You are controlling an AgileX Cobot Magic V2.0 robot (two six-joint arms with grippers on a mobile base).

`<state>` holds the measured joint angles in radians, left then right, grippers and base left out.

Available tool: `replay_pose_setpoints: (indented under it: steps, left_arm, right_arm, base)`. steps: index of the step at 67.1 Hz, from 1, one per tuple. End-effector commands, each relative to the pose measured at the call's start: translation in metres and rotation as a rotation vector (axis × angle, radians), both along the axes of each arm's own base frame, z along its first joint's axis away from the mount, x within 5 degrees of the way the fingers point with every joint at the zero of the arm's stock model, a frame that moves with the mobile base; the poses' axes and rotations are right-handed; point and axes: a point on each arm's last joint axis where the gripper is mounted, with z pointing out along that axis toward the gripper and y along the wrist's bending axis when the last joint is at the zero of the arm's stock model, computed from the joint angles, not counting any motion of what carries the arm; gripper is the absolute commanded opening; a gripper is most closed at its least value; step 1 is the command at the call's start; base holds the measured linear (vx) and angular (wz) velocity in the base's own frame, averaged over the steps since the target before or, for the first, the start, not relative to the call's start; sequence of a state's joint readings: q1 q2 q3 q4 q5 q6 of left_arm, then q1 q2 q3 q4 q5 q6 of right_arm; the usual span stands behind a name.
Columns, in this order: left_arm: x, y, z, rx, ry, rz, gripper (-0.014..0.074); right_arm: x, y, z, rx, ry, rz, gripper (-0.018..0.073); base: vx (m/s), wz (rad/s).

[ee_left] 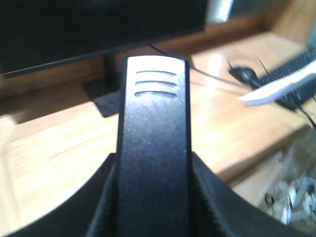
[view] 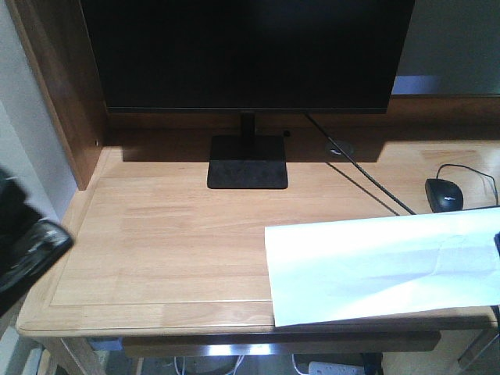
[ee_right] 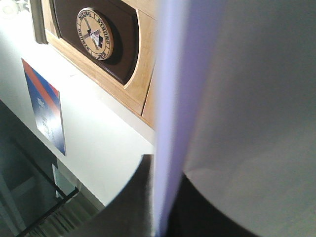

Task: Grab stapler and paper to desk for stapling
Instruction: 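Lower the stapler onto the desk with the left gripper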

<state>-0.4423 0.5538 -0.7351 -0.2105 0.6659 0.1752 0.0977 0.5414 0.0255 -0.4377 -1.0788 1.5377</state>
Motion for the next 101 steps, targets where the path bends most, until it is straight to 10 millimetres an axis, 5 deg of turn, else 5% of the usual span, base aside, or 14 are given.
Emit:
replay_pose_setpoints:
  steps: [1,32,46,60,79,101]
  left_arm:
    - [0.024,-0.017,0.027,-0.054,-0.113,-0.056,-0.0006]
    - [0.129,-0.069,0.010,0.077,-0.028,-0.208,-0.0006]
    - [0.173,-0.063,-0.012,0.067,0.064,-0.199,-0.0006]
    - [0.210,-0.054,-0.033,0.068,0.108,-0.389,-0.0006]
    - [0.257,-0.033,-0.055,0.075,0.029,-0.570,-0.0006]
    - [0.296,-0.040,-0.088,0.114,-0.061,-0.810,-0.0006]
  right_arm:
    - [-0.003,-0.001,-0.003,0.023,-0.021,0.009,-0.0005]
    - [-0.003,-0.001,-0.003,0.023,-0.021,0.009,-0.0005]
    - [-0.003,-0.001,-0.003,0.023,-0.021,0.009,-0.0005]
    - [-0.003,-0.001,-0.003,0.023,-0.021,0.009,-0.0005]
    - [-0.003,-0.001,-0.003,0.023,-0.021,0.009,-0.0005]
    - [-0.003,-0.001,-0.003,0.023,-0.021,0.009,-0.0005]
  base:
    - [0.00,0.00]
    - [0.00,0.00]
    - [0.00,0.00]
    - [0.00,0.00]
    - [0.00,0.00]
    - [0.00,0.00]
